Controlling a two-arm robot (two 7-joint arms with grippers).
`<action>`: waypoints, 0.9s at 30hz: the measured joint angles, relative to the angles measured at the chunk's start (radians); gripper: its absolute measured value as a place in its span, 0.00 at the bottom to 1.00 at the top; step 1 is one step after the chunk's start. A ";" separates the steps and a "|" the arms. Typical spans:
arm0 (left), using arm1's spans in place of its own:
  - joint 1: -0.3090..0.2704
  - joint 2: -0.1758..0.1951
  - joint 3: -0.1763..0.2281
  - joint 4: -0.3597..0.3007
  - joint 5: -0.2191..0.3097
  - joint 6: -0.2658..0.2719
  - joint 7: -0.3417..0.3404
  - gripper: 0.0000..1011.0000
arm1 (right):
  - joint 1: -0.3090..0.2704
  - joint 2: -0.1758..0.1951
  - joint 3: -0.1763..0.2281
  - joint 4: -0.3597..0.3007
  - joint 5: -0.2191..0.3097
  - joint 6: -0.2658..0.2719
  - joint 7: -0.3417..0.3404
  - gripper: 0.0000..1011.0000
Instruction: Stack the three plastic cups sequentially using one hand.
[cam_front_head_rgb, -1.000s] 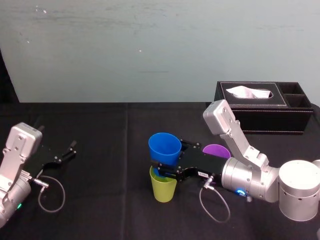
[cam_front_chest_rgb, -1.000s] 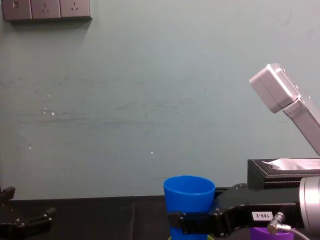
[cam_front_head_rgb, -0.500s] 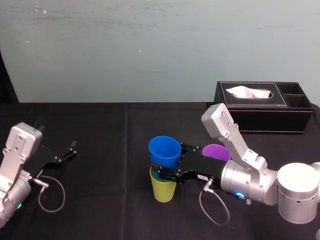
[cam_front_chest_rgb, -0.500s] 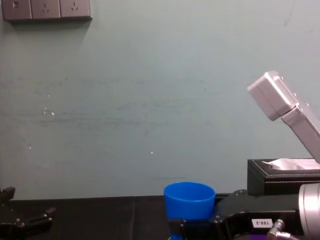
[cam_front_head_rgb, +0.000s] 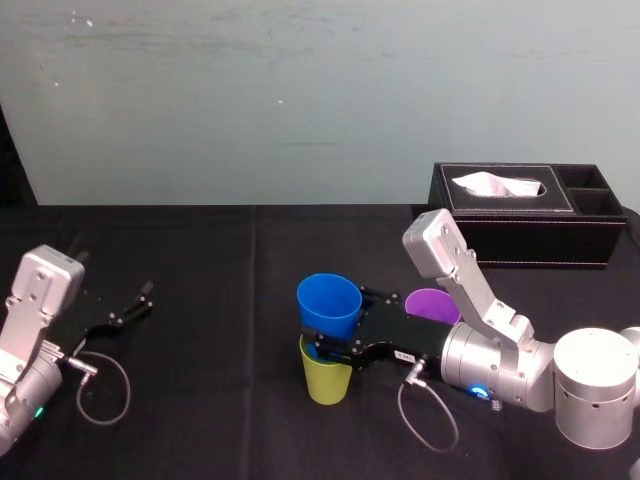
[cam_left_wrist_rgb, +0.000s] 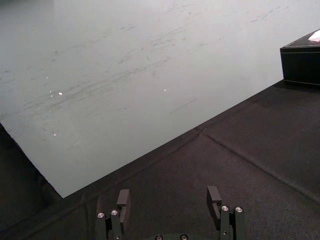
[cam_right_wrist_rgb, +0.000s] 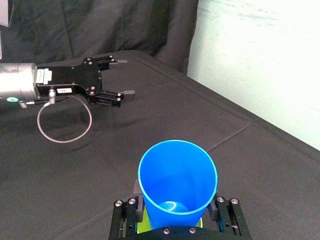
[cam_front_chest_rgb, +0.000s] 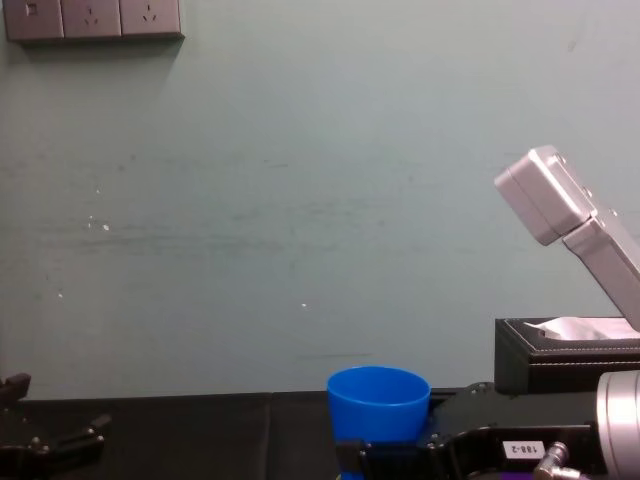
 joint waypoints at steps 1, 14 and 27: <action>0.000 0.000 0.000 0.000 0.000 0.000 0.000 0.99 | 0.000 0.000 0.000 0.000 0.000 0.000 0.000 0.71; 0.000 0.000 0.000 0.000 0.000 0.000 0.000 0.99 | 0.001 0.001 0.000 -0.001 0.001 0.001 0.000 0.94; 0.000 0.000 0.000 0.000 0.000 0.000 0.000 0.99 | 0.001 0.001 0.000 -0.002 0.002 0.002 0.000 0.99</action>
